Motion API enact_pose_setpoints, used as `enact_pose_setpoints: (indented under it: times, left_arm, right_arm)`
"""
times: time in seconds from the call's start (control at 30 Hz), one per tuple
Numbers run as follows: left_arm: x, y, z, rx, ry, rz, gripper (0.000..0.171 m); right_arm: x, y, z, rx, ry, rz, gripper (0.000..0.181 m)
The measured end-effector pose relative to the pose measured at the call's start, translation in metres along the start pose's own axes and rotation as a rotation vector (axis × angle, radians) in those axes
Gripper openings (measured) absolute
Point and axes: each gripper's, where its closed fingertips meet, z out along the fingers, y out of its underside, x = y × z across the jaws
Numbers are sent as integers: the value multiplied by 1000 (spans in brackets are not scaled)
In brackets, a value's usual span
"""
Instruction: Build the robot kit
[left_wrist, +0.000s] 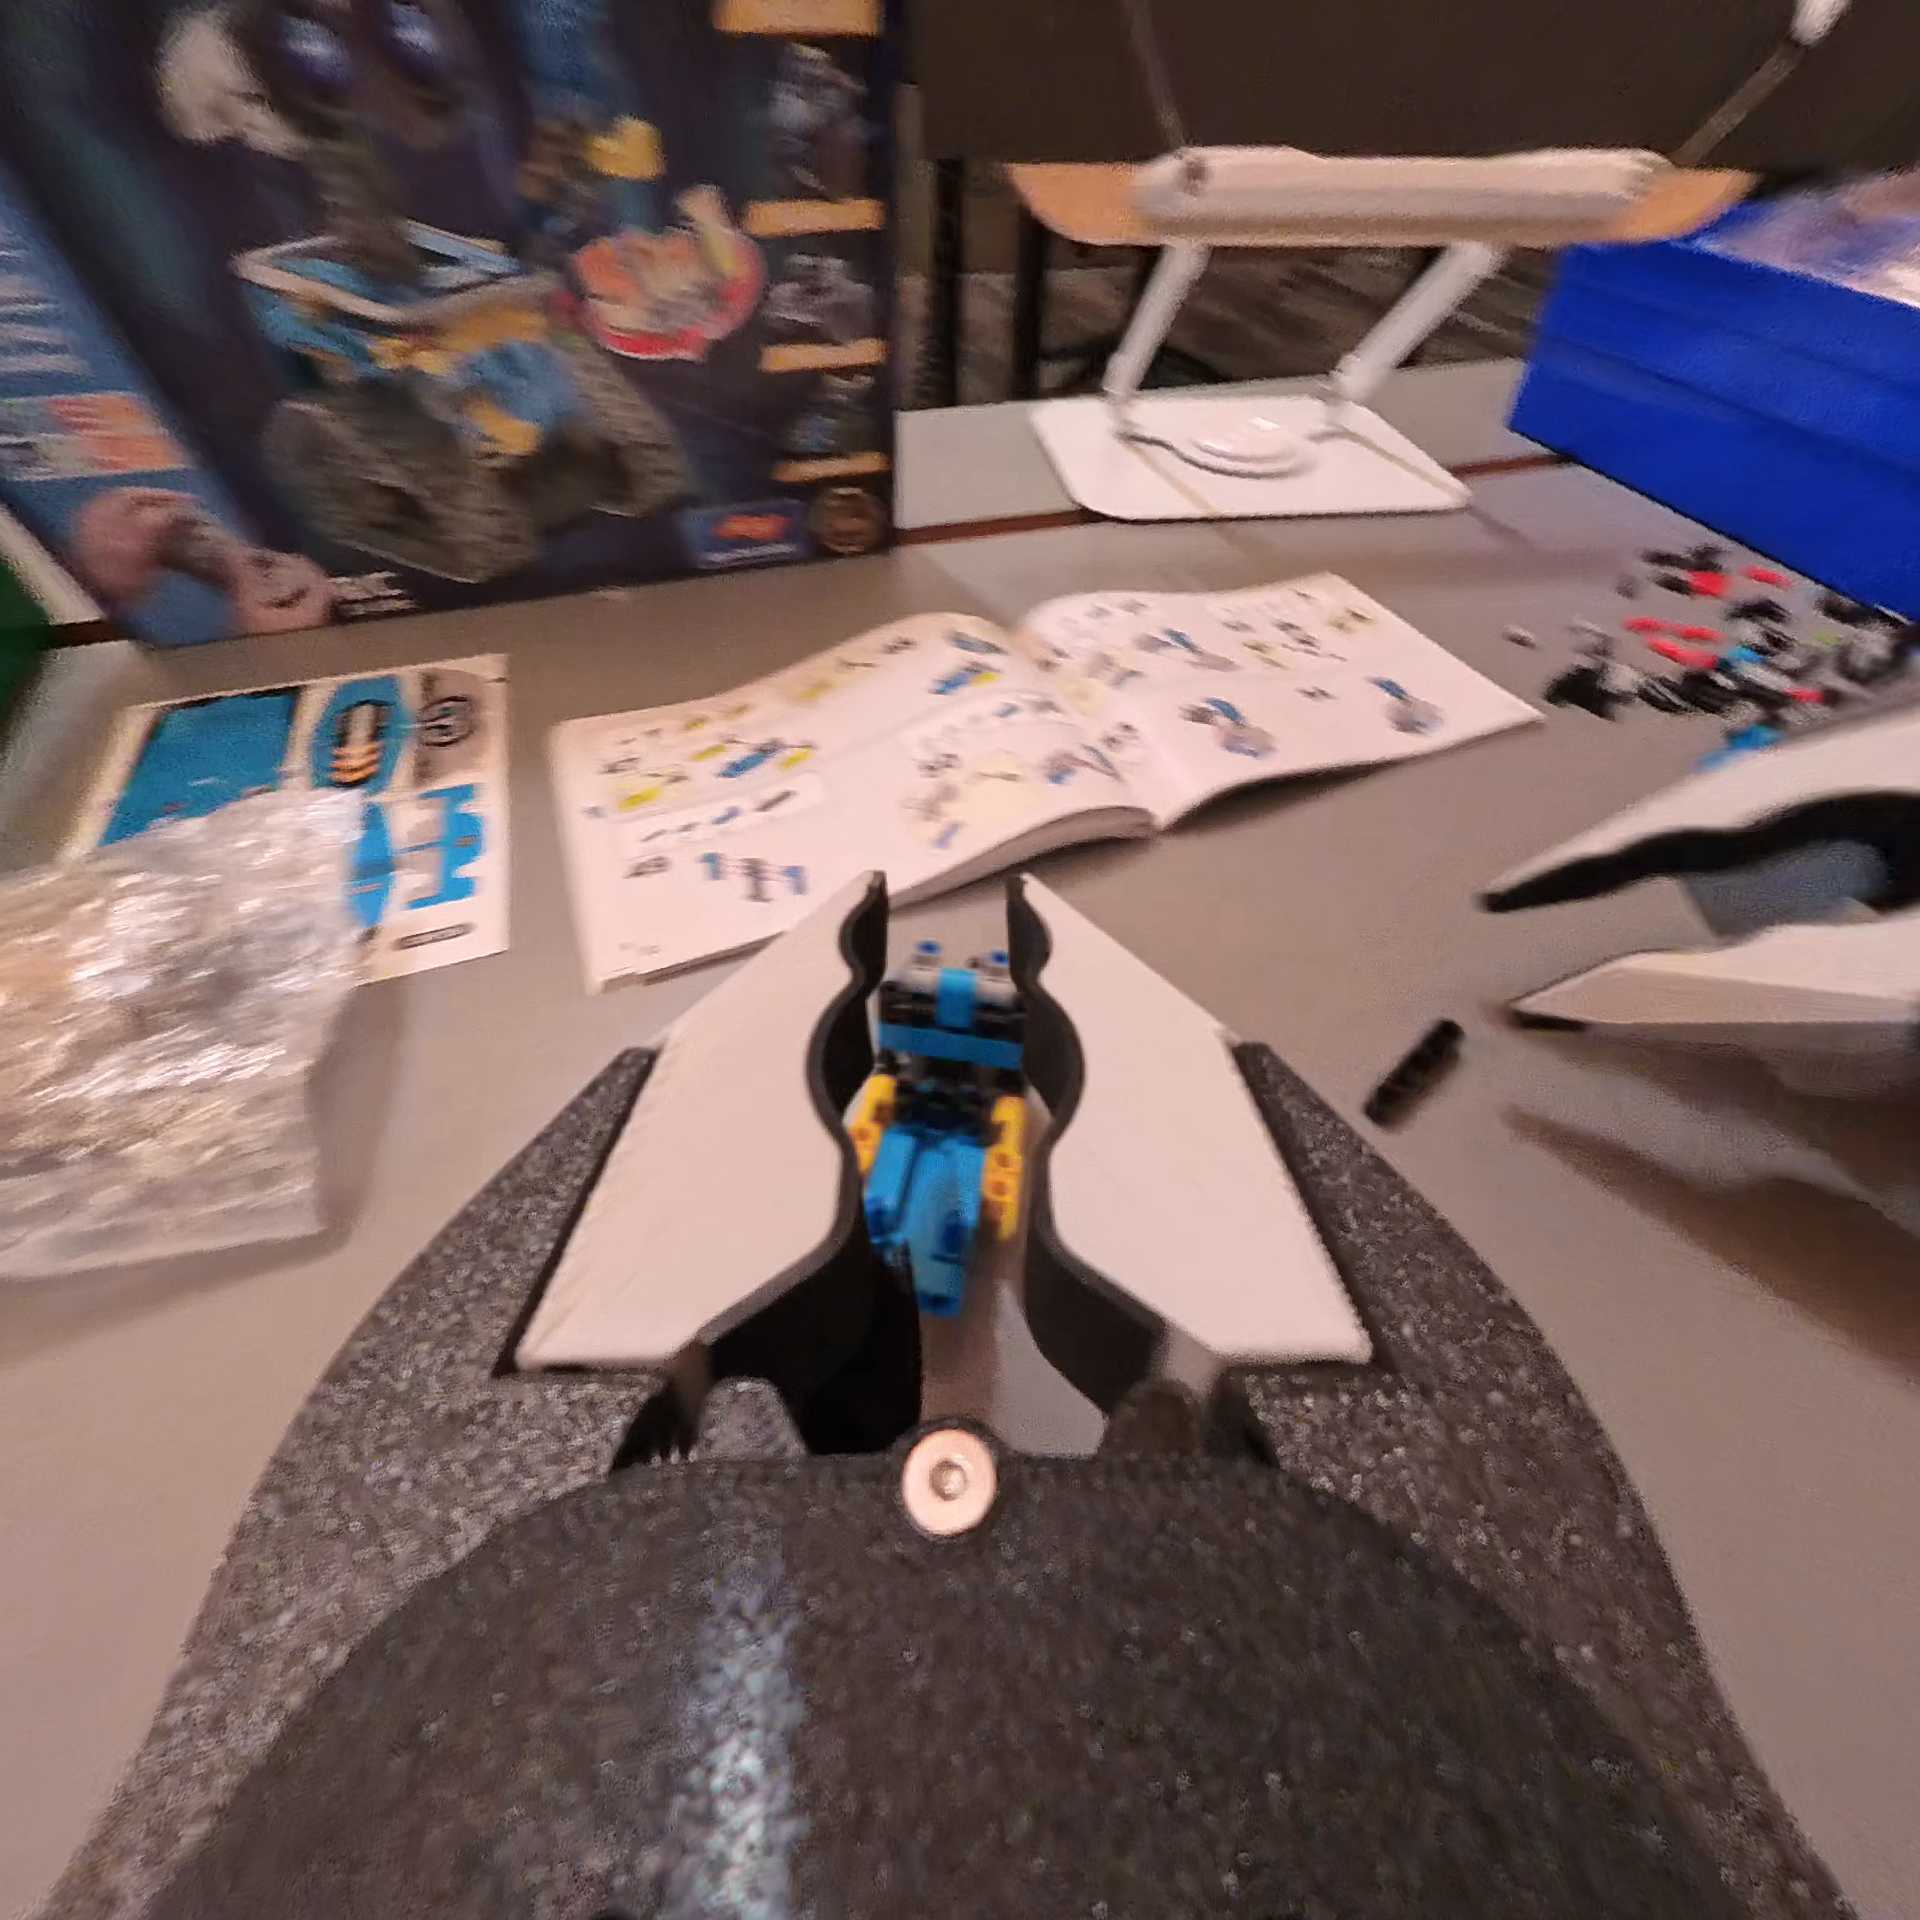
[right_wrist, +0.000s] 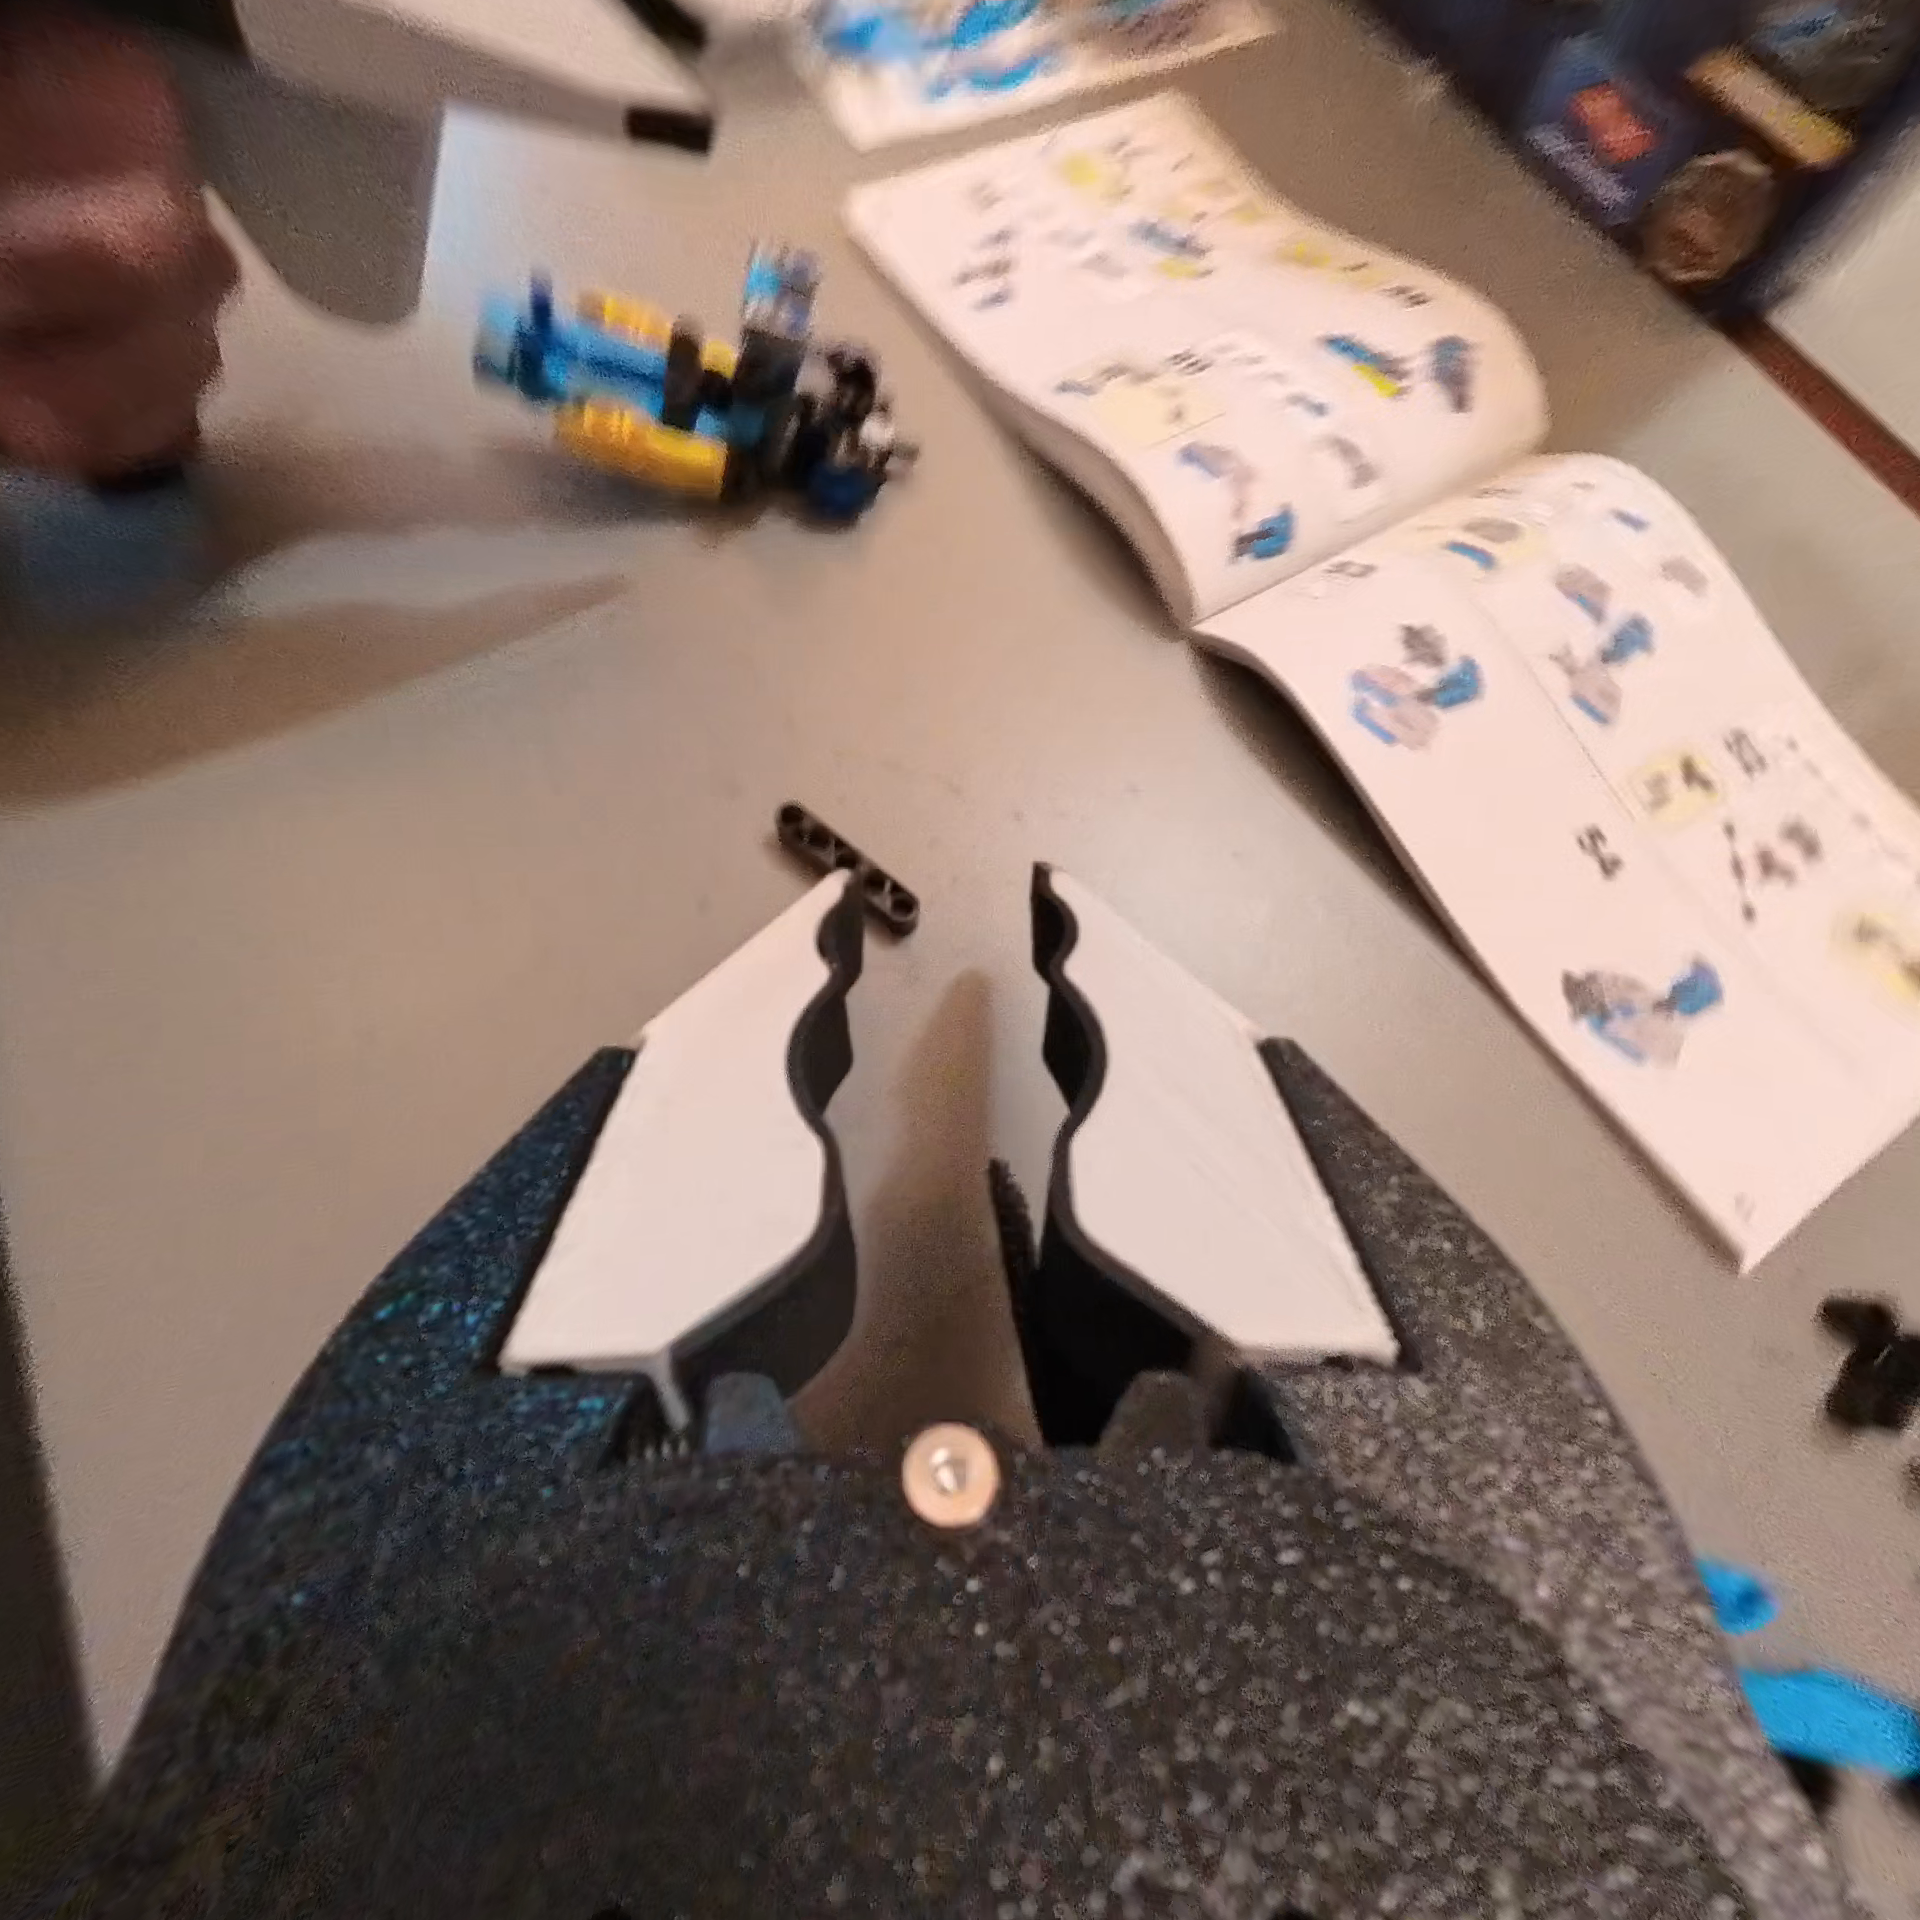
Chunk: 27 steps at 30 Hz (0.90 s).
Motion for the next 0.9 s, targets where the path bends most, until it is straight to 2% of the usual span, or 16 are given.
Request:
enact_pose_setpoints:
  times: [0.07,0.1,0.23,0.4,0.5,0.57,0.63,0.73,0.8,0.9]
  left_arm:
    - [-19,-1,-1,9,-56,-68,23]
    - [-24,0,-1,9,-66,-97,24]
    - [-26,7,3,-28,-59,-128,29]
    - [-22,7,4,-33,-65,-73,29]
    - [-22,6,4,-31,-71,-65,29]
    - [-22,6,4,-28,-70,-67,29]
    - [-22,5,3,-23,-66,-75,29]
    - [-22,2,3,-11,-64,-78,29]
    - [-22,0,4,-7,-76,-63,29]
    - [-22,-5,5,9,-93,-33,29]
  right_arm:
    - [11,-3,-11,107,71,184,26]
    - [10,-4,-16,131,56,226,26]
    - [31,-14,-30,165,130,187,26]
    - [37,5,-27,101,133,237,25]
    - [47,-3,-41,171,134,291,22]
    - [65,4,-56,180,201,322,23]
    - [90,23,-81,166,325,305,25]
    - [122,81,-115,42,477,322,32]
    - [131,113,-139,11,542,382,32]
    - [132,132,-169,30,617,426,31]
